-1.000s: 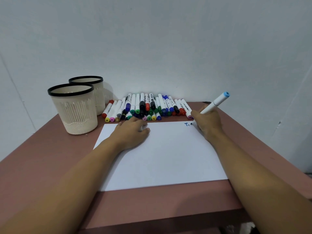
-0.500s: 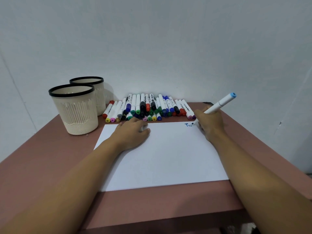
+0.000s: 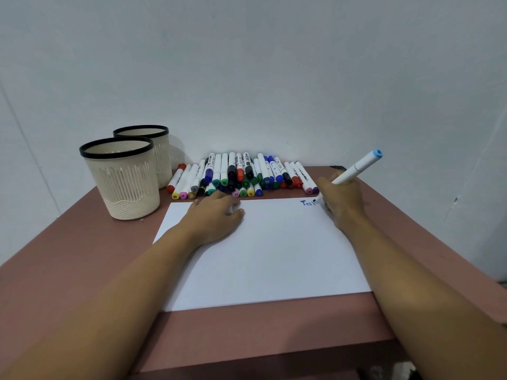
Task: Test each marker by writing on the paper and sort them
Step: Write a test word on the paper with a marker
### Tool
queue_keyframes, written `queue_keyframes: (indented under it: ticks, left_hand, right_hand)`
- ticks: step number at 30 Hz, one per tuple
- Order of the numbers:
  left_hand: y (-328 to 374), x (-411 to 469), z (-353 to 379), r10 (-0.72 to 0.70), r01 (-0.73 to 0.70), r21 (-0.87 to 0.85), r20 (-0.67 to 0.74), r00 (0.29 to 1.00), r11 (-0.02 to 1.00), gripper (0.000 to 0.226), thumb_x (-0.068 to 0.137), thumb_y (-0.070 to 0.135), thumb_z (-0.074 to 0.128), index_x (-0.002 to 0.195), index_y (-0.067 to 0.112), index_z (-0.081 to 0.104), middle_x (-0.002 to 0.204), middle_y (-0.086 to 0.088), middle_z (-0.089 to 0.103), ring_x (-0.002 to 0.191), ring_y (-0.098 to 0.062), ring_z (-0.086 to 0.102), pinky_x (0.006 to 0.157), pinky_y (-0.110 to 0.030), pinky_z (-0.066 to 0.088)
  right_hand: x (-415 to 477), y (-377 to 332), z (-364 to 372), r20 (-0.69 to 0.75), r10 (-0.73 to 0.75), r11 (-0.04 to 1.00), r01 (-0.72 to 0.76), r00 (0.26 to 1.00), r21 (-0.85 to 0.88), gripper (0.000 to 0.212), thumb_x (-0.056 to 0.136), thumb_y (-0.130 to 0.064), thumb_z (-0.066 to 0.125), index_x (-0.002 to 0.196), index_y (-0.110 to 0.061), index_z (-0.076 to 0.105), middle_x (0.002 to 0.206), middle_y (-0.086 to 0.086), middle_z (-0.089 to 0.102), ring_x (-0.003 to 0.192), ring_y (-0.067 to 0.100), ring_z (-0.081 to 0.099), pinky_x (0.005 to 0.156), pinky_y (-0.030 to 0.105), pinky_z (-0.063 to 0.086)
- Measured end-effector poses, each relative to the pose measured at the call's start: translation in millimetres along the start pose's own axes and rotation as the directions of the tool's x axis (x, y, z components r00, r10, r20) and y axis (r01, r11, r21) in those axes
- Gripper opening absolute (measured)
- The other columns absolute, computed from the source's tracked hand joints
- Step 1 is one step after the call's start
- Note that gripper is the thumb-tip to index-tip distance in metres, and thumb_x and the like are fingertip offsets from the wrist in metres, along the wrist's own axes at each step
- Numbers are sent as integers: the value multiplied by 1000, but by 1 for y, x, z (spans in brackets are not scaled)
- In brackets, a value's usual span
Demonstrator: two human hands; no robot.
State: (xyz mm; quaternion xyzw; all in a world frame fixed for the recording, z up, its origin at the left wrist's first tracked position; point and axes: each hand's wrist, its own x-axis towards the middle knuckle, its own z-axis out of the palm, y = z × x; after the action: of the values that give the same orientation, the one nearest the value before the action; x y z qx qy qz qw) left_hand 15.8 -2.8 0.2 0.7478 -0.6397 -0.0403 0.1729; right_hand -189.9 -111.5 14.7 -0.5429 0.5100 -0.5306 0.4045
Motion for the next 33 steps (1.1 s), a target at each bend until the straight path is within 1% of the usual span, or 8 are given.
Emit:
queue_keyframes:
  ticks: [4,8,11,15,20,25,29,33]
  left_hand:
    - [0,-1,-1,-5,5,-17,8,1000,1000,44,97,41,40,136,23,46,137,-1,43,125,-19,43,111,-44,28]
    - [4,-3,-4,-30,31,-56,19,999,998,43,94,37,44,133,19,42,129,-1,47,120,-21,45,108,-42,29]
    - [7,-6,-8,-72,77,-147,41,997,986,48,84,42,40,123,14,41,114,-2,51,109,-23,47,97,-35,33]
    - [2,-4,-7,-75,84,-182,53,996,980,13,93,25,43,101,14,41,98,-1,52,95,-23,47,80,-33,34]
    - [-1,-5,-8,-40,43,-220,16,999,975,5,92,18,44,94,14,41,82,3,48,77,-16,44,62,-25,33]
    - [2,-6,-7,44,-69,-186,-138,989,980,14,93,18,49,102,9,49,99,0,48,94,-18,46,73,-25,32]
    - [8,-8,-8,100,-153,-188,-268,958,970,19,92,19,52,107,9,53,100,1,49,97,-18,48,75,-23,30]
    - [15,-13,-10,124,-191,-244,-265,956,951,26,95,28,50,121,20,52,99,2,56,91,-19,55,75,-28,41]
  right_hand:
    - [-1,2,1,28,-35,995,38,999,-95,30,82,-8,58,59,-16,40,55,-4,44,47,8,41,42,18,32]
    - [2,3,3,7,-23,992,24,1000,-123,25,82,-12,58,64,-17,42,62,-3,47,54,12,44,47,23,33]
    - [6,5,1,-17,33,999,-33,999,-4,24,80,-14,57,63,-16,41,61,-1,47,52,13,43,50,24,34]
    - [11,6,-2,-8,75,986,-73,997,152,16,79,-10,50,65,-13,42,55,3,50,44,13,36,43,23,28]
    - [11,2,-6,42,114,944,-121,993,305,19,81,-11,47,62,-12,45,55,5,43,46,15,32,46,25,22]
    - [9,-9,-9,71,114,927,-132,991,351,21,85,-15,46,64,-14,45,57,4,40,47,14,29,47,24,19]
    - [-2,-16,2,217,79,941,-145,973,307,24,87,-23,50,64,-18,49,55,-1,44,47,11,33,45,21,21]
    - [-20,-24,15,476,46,936,-204,878,286,32,92,-29,48,64,-17,54,54,-1,42,45,9,32,44,22,22]
